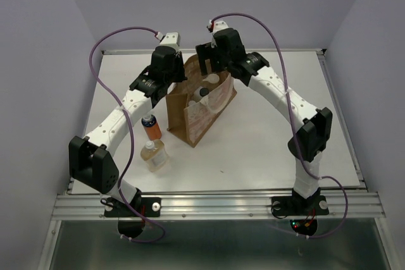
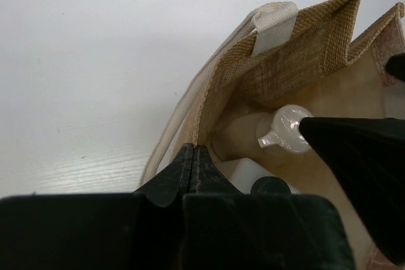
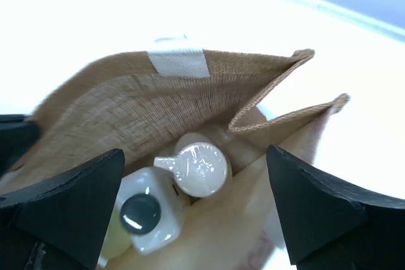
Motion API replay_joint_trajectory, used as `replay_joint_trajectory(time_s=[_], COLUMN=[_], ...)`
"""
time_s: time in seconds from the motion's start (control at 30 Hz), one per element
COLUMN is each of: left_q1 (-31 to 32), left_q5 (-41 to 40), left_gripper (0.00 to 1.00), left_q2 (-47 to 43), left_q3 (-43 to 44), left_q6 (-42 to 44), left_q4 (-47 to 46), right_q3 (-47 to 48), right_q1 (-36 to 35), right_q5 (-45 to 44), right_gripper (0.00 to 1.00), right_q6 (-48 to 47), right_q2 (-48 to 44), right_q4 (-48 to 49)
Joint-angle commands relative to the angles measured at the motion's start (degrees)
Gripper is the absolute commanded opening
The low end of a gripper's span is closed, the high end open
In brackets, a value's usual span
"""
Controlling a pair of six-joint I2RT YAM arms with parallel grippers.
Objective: Place the personal care products into the canvas bag
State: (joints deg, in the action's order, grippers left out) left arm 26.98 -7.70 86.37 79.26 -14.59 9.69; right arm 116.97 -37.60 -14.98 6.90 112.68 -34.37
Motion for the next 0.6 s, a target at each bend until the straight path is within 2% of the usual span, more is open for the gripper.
replay_joint_trajectory(time_s=[0.0,0.27,0.4,0.43,0.57], left_q1=[0.35,0.35,0.35,0.35,0.35], left_q5=[-0.64,-1.61,-2.23,-2.31,-2.67], left_gripper=[0.00,0.00,0.00,0.00,0.00], left_q2=[-0.59,-0.23,-0.15,-0.23,-0.06], left_q3=[2.29,3.70,4.06,4.06,4.06], left_q6=[0.70,0.26,-0.17,-0.18,-0.61], left_q4=[-1.70,-0.73,-0.29,-0.12,0.06], right_q3=[2.92,-1.65,-4.99,-6.47,-8.07], right_q1=[-0.28,-0.28,-0.28,-0.28,-0.28], right_q5=[3.28,14.27,23.22,22.98,6.16], right_gripper=[1.00,1.00,1.00,1.00,1.00], right_q6=[-2.76,-6.45,-11.10,-10.51,-0.07], right_q2=[-6.15,-12.22,-15.29,-16.52,-17.67], right_q4=[0.62,1.85,2.55,3.42,3.96])
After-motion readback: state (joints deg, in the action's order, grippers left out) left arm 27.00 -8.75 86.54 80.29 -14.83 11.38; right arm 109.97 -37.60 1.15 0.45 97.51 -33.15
